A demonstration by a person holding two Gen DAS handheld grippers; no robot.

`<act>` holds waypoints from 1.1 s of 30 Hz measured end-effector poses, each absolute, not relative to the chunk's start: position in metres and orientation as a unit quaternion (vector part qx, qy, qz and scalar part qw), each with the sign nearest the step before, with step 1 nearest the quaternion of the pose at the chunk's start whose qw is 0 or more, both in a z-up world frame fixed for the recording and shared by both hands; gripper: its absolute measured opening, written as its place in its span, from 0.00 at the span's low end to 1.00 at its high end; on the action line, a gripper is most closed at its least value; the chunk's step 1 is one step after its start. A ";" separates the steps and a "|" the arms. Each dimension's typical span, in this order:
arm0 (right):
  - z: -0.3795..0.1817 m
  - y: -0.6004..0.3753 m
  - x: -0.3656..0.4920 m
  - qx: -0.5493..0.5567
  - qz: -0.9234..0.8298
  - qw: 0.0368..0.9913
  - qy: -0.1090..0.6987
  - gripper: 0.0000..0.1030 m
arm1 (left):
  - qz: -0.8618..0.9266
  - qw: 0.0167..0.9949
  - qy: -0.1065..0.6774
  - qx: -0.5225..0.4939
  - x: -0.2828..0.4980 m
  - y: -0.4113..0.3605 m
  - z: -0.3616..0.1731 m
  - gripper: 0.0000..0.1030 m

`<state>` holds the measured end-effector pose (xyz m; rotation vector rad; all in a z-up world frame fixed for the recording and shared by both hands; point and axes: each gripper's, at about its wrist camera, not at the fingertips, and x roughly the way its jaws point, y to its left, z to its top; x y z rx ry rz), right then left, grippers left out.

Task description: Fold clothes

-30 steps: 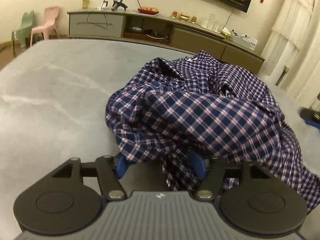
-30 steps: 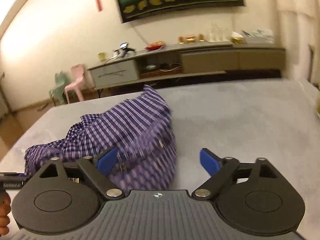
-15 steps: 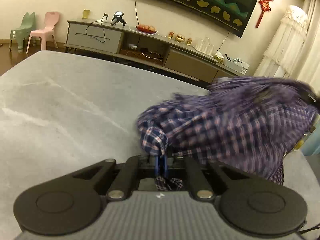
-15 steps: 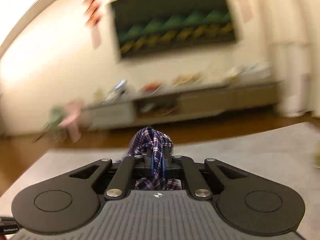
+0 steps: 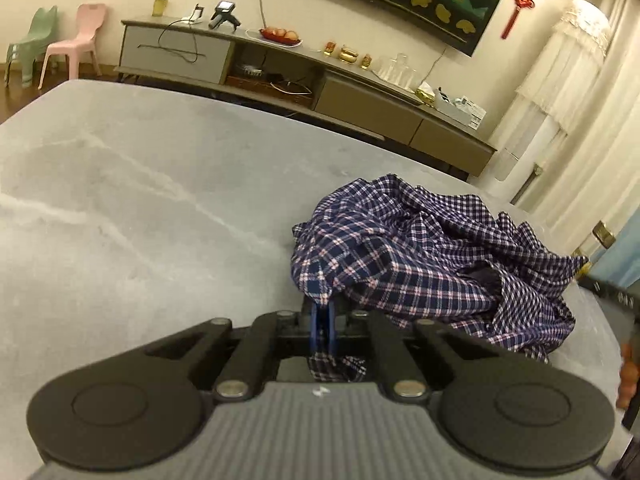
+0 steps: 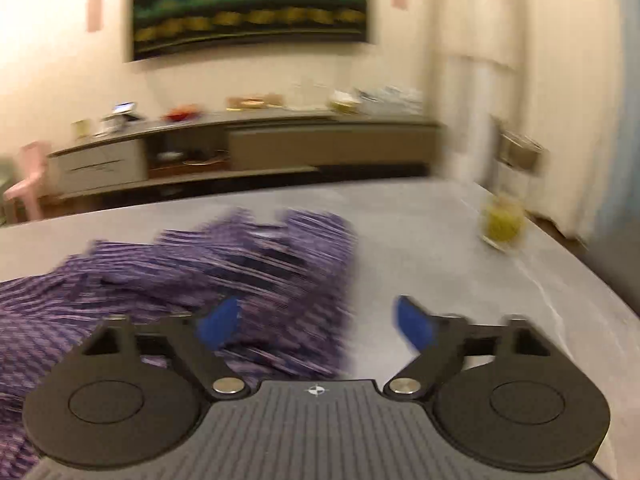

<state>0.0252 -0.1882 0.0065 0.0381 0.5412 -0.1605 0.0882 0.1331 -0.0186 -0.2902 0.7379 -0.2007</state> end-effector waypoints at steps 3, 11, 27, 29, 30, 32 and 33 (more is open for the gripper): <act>0.003 -0.168 0.059 -0.034 -0.053 0.953 0.296 0.93 | -0.094 0.920 0.351 -0.149 0.089 0.140 -0.018 0.05; 0.049 -0.192 0.097 -0.037 -0.107 0.959 0.260 0.23 | -0.081 0.972 0.193 -0.111 0.054 0.160 0.036 0.00; 0.039 -0.099 -0.055 -0.005 0.073 0.974 0.216 0.85 | -0.079 0.900 0.316 -0.291 0.081 0.218 0.014 0.25; 0.017 -0.050 -0.079 -0.114 0.154 0.953 0.235 0.85 | -0.093 0.896 0.329 -0.283 0.084 0.205 0.011 0.25; 0.007 -0.026 -0.091 -0.167 0.194 0.936 0.243 0.82 | -0.097 0.896 0.332 -0.277 0.085 0.199 0.009 0.25; -0.017 0.010 -0.100 -0.268 0.216 0.903 0.257 0.48 | -0.103 0.898 0.337 -0.264 0.087 0.185 0.004 0.25; -0.026 0.017 -0.093 -0.304 0.198 0.893 0.267 0.01 | -0.101 0.901 0.336 -0.255 0.088 0.181 0.002 0.25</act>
